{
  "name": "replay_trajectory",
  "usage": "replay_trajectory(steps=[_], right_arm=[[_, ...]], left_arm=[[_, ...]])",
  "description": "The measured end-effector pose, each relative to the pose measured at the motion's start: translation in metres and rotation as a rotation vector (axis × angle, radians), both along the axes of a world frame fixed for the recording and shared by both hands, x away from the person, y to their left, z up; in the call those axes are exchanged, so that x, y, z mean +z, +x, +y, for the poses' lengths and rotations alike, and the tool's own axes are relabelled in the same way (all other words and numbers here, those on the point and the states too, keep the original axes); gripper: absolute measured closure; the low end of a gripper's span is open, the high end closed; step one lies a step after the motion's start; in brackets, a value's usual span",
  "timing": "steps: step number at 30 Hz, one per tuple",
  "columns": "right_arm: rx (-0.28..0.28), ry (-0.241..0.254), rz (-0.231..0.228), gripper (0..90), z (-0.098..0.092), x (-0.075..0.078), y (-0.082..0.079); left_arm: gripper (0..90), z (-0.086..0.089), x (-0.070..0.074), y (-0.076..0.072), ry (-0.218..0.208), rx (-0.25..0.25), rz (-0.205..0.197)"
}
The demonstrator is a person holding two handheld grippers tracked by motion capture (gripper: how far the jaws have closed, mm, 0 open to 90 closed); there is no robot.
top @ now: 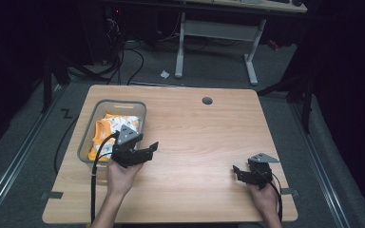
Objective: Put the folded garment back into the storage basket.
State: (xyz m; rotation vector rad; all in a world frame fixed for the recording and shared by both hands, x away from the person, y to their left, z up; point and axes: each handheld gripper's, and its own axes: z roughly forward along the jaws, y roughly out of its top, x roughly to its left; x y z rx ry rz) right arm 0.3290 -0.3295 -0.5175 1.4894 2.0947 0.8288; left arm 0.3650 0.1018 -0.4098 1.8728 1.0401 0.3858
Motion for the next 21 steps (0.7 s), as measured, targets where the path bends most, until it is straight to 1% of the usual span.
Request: replay_trajectory(steps=[6, 10, 11, 12, 14, 21], right_arm=[[-0.002, 0.001, 0.000, 27.6, 0.000, 0.000, 0.000], [0.000, 0.000, 0.000, 27.6, 0.000, 0.000, 0.000], [-0.001, 0.000, 0.000, 27.6, 0.000, 0.000, 0.000], [-0.001, 0.000, 0.000, 27.6, 0.000, 0.000, 0.000], [-0.002, 0.001, 0.000, 27.6, 0.000, 0.000, 0.000], [-0.001, 0.000, 0.000, 27.6, 0.000, 0.000, 0.000]], left_arm=[[35.3, -0.008, -0.006, 0.000, -0.003, -0.013, 0.013], [35.2, -0.014, -0.009, -0.001, -0.013, -0.021, 0.019], [35.3, -0.018, -0.012, -0.001, -0.009, -0.027, 0.023], [35.3, -0.018, -0.012, -0.001, -0.009, -0.027, 0.023], [35.3, -0.022, -0.015, -0.002, 0.007, -0.030, 0.023], [35.4, -0.030, -0.023, -0.002, 0.000, -0.044, 0.039]])
